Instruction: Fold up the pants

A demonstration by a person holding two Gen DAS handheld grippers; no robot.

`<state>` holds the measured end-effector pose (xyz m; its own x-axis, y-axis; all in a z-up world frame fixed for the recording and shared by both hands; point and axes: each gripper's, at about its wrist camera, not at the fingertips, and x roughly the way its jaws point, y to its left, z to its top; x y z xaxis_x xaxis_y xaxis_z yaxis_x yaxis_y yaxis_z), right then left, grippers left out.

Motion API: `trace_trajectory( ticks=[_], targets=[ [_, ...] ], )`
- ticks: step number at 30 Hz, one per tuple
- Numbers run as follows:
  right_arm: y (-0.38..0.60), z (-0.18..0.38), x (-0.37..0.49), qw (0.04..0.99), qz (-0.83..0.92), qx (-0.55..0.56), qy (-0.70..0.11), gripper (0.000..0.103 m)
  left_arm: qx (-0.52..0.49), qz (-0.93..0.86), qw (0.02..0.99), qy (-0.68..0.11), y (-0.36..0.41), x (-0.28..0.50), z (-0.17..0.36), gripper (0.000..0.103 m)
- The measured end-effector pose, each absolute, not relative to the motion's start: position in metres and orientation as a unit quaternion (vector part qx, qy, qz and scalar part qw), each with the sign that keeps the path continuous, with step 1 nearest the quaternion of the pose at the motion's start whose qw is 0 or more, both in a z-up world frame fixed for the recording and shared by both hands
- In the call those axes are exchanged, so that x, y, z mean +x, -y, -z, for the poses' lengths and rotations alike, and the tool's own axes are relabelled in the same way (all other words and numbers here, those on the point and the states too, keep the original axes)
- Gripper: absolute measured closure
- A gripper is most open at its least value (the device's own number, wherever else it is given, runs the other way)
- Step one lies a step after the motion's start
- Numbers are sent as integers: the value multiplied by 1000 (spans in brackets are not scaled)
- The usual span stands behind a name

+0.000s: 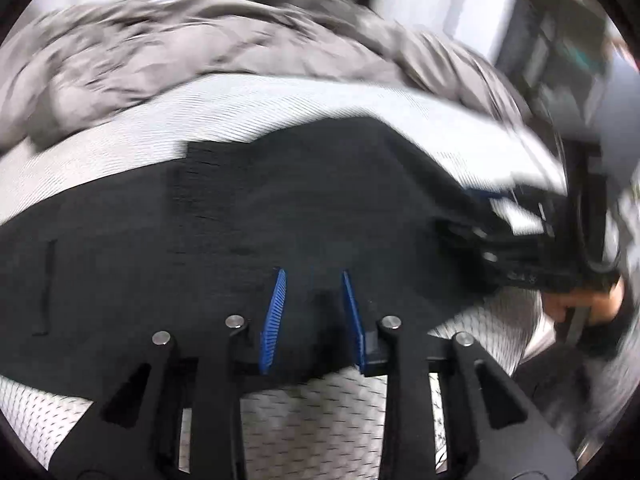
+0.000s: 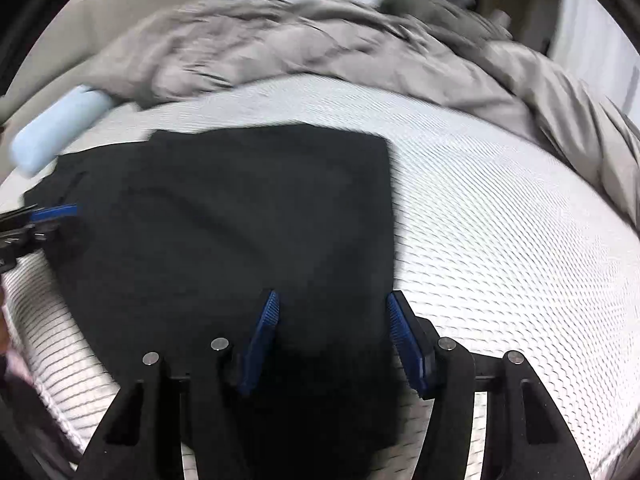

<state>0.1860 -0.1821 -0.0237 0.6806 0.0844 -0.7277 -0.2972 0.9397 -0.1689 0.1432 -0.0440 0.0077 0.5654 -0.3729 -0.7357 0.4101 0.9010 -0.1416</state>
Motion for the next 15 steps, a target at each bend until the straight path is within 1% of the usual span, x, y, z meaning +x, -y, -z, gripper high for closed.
trace_trajectory(
  ticks=[1,2,6,8,10,11,13,14,15],
  targets=[
    [173,25,184,905,-115,-148,-382,36,39,216,881,-419,51,143,-3,77],
    [166,28,185,901,-128,-155,-386,35,45,208,878,-428,55,142,3,77],
    [184,35,193,893,-83,-189,-400,35,8,196,877,-438,26,133,7,77],
    [211,36,192,889,-70,-183,-415,34,-13,192,880,-435,6,119,6,77],
    [243,28,193,895,-53,-146,-419,31,-40,195,881,-430,-12,105,2,77],
    [253,24,186,897,-53,-129,-419,31,-49,180,887,-423,-23,94,-4,74],
    [267,19,178,901,-58,-103,-417,31,-68,139,899,-409,-53,79,-17,73],
    [275,15,175,904,-65,-83,-414,31,-95,125,904,-397,-71,72,-24,67],
    [279,11,173,907,-69,-68,-410,31,-143,109,907,-380,-99,62,-30,61]
  ],
)
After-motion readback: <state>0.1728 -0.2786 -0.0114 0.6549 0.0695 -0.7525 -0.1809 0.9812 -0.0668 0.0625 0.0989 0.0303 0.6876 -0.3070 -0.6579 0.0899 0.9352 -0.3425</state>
